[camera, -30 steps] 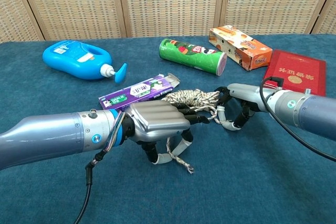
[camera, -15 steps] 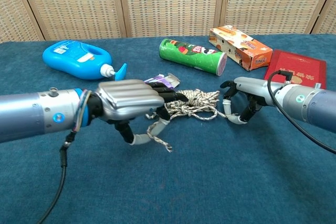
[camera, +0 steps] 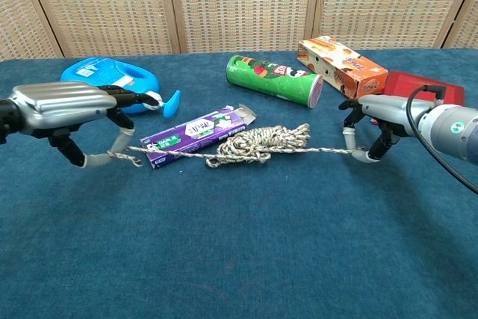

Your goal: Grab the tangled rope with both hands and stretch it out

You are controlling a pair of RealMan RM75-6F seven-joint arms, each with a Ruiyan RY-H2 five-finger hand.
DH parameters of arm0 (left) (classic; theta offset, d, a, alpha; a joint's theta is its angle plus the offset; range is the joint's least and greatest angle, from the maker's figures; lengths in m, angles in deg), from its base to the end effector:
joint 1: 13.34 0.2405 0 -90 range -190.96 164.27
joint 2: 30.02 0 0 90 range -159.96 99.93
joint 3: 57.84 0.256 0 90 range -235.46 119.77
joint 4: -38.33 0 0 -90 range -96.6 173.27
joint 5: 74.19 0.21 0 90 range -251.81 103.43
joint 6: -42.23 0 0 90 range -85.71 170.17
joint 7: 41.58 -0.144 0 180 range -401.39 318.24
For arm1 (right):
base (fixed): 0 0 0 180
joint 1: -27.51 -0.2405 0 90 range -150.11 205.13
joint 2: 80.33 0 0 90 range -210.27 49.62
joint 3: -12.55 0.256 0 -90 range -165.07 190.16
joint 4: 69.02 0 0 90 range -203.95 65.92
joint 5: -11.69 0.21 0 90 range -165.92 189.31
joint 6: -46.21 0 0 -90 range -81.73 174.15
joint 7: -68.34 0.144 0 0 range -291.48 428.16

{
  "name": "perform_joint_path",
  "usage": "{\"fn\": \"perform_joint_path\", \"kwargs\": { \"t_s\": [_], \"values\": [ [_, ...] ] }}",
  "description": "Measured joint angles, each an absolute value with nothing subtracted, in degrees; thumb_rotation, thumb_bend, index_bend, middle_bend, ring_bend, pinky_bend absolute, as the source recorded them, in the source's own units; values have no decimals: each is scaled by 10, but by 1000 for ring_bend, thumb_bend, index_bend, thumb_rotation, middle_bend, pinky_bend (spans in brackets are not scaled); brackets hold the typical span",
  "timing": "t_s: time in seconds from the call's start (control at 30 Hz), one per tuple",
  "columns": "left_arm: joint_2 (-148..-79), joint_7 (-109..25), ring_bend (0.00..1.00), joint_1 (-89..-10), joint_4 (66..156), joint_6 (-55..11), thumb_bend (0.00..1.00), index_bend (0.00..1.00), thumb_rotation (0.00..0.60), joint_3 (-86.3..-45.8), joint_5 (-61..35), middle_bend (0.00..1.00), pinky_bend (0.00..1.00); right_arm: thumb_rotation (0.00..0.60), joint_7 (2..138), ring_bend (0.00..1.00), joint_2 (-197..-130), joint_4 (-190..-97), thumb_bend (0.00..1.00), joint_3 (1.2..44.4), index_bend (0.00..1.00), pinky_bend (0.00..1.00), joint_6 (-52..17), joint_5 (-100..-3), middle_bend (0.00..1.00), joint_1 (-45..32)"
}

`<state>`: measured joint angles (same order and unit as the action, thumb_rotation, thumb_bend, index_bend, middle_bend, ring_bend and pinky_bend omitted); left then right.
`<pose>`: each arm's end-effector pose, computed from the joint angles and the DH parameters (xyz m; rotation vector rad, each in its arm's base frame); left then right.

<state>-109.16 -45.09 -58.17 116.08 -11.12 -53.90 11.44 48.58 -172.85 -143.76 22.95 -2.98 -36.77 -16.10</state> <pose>-0.2003 0.3333 0.0129 -2.1984 -0.6773 -0.7705 -0.1959 -0.3658 -0.0322 1.7179 -1.1715 0.7325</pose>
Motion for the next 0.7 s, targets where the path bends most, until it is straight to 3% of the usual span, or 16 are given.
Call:
{"fn": "perform_joint_path", "kwargs": {
  "t_s": [0.7],
  "values": [
    [-1096, -273, 0, -528, 998, -139, 503, 758, 600, -513, 156, 0, 0, 600, 476, 0, -1655, -1472, 434, 216, 698, 0, -68, -375, 0, -120]
  ]
}}
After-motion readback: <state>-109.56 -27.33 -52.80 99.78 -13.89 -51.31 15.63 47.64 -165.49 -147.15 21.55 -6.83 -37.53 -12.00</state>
